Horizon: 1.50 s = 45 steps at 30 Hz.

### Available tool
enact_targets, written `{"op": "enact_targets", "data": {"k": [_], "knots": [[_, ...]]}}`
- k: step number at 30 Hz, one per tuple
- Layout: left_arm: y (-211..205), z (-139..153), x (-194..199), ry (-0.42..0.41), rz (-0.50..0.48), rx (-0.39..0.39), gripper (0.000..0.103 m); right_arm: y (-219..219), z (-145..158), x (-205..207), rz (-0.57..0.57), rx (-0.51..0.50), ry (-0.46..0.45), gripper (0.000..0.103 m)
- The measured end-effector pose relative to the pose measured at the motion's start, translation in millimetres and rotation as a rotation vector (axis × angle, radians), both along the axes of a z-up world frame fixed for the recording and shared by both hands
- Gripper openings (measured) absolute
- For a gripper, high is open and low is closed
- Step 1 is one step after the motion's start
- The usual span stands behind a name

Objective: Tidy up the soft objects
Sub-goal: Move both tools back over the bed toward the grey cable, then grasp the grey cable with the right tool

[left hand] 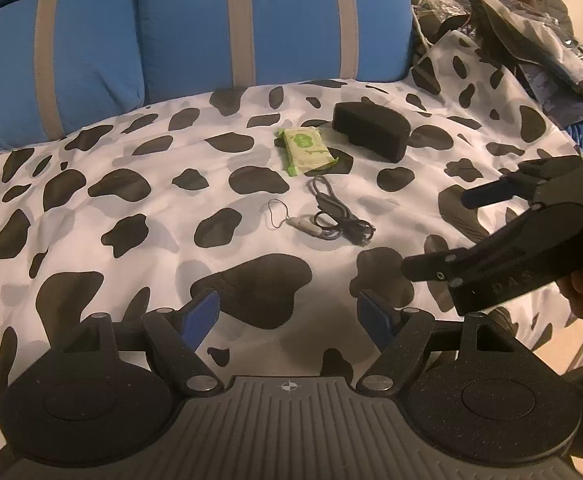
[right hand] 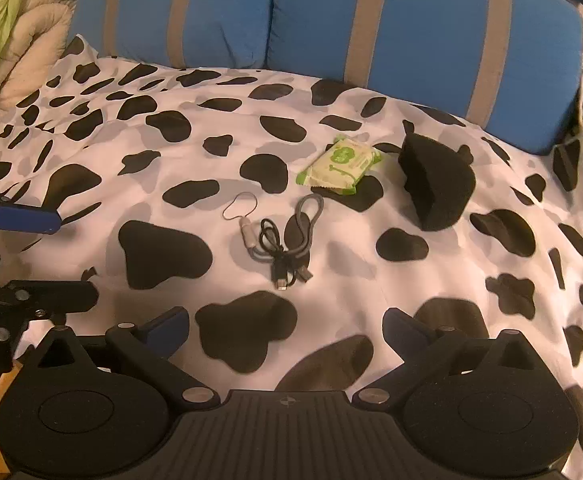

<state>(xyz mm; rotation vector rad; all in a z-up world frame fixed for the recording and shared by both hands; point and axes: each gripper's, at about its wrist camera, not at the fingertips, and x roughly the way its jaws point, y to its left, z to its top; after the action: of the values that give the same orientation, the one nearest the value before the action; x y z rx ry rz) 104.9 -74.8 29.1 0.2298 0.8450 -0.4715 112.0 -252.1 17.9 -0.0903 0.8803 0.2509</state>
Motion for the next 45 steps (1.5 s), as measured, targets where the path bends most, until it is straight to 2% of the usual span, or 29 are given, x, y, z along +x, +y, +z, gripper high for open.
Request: {"op": "enact_targets", "data": {"k": [2,9,18,25,33,35,45], "knots": [[0.4,-0.1,3.6,0.004,0.002,0.0,0.075,-1.0,-2.3,7.5,0.005,0.0,0.002,0.093],[1.9,2.6,13.7,-0.006,0.016,0.002,0.075,-1.1,-13.5,30.6,0.039,-0.009,0.008,0.085],[6.7,1.7,21.9,0.034,0.023,-0.008,0.075,4.0,-31.3,61.4,0.09,-0.01,0.048,0.066],[7.7,2.6,22.3,0.042,0.008,-0.012,0.075,10.8,-40.2,77.2,0.119,-0.01,0.06,0.05],[6.8,1.7,23.0,0.044,-0.006,-0.001,0.075,14.3,-52.7,86.3,0.139,-0.012,0.085,0.038],[5.9,1.0,23.4,0.047,-0.006,0.003,0.075,13.9,-52.7,87.3,0.133,-0.002,0.096,0.031],[-3.0,-5.3,23.7,0.032,-0.021,0.03,0.075,13.6,-48.9,81.5,0.13,-0.019,0.099,0.024]]}}
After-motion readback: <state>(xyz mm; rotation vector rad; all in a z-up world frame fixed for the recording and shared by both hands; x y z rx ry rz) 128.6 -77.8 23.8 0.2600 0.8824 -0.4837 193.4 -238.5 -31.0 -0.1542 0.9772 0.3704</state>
